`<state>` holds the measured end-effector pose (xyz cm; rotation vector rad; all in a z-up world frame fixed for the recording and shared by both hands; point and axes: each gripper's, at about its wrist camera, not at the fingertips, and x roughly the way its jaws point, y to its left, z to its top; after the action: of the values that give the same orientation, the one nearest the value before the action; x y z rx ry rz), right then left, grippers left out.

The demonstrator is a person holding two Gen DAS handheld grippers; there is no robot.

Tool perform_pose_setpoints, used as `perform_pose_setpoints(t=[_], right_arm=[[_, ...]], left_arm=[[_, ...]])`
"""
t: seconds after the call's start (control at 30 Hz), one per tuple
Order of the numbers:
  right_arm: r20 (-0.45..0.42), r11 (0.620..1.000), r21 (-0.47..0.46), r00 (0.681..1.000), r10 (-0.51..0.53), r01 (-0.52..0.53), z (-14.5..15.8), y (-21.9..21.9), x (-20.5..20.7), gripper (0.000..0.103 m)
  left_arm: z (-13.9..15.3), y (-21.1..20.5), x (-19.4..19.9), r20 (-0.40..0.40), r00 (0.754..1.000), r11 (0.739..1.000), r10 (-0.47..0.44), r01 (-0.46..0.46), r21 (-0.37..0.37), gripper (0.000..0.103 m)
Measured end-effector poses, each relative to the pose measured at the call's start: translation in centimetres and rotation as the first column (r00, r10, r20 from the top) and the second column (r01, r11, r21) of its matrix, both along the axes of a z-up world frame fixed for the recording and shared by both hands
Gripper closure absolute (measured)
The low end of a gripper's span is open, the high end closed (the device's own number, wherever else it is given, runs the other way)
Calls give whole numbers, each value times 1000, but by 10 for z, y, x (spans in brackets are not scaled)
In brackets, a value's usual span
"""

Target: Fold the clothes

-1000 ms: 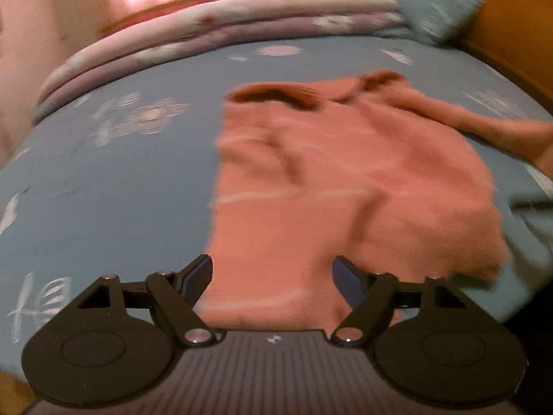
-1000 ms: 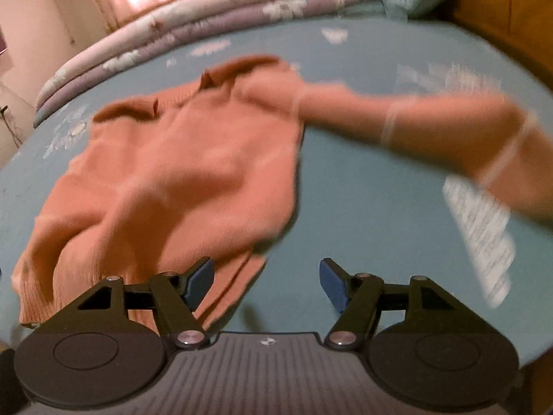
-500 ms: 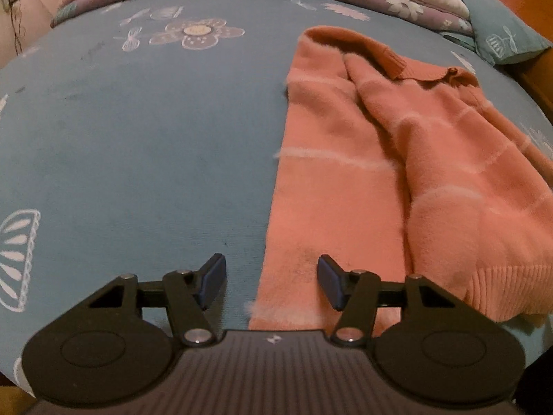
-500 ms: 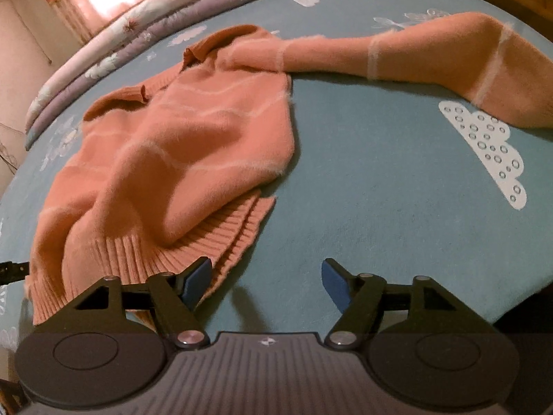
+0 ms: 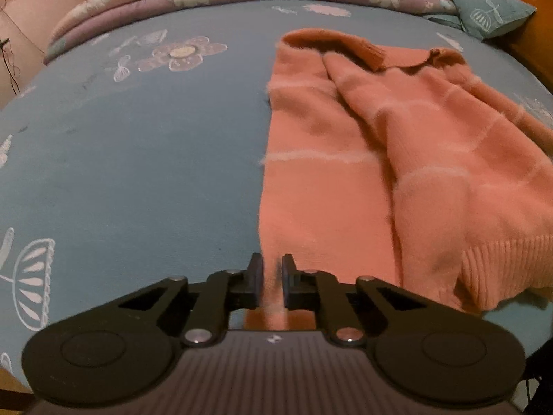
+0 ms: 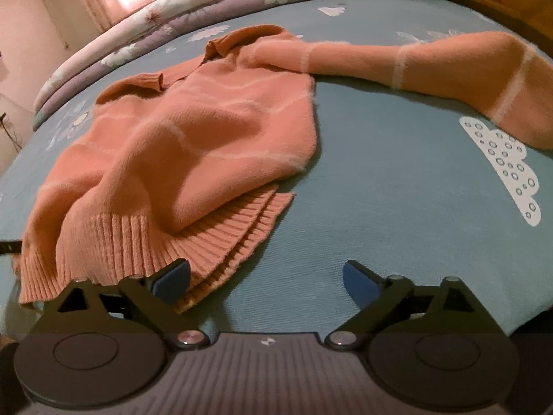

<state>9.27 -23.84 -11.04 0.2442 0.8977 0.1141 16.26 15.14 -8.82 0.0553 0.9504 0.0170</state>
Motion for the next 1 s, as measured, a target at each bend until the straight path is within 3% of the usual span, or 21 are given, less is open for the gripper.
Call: perform_pose_setpoints(t=[0.17, 0.27, 0.37, 0.47, 0.57, 0.9, 1.0], right_arm=[[8, 998, -44, 999, 37, -37, -2, 6, -1, 0], [10, 997, -62, 999, 46, -45, -3, 8, -1, 0], [14, 996, -75, 999, 48, -47, -4, 10, -2, 0], [17, 995, -79, 998, 61, -59, -4, 9, -3, 0], [24, 995, -77, 997, 71, -69, -5, 8, -4, 0], [32, 978, -182, 994, 104, -97, -10, 23, -6, 0], [29, 978, -186, 994, 104, -97, -10, 23, -5, 0]], left_arm=[[16, 0, -4, 55, 998, 999, -2, 1, 33, 102], [24, 5, -3, 64, 997, 999, -34, 36, -34, 101], [20, 11, 1, 41, 998, 995, -56, 59, -83, 92], [13, 23, 6, 17, 999, 988, -47, 49, -147, 90], [9, 42, 9, -2, 999, 957, -32, 30, -288, 59], [-4, 62, 21, -11, 1000, 925, -22, 16, -380, 51], [-20, 67, 33, -64, 998, 897, -20, -10, -441, 51]])
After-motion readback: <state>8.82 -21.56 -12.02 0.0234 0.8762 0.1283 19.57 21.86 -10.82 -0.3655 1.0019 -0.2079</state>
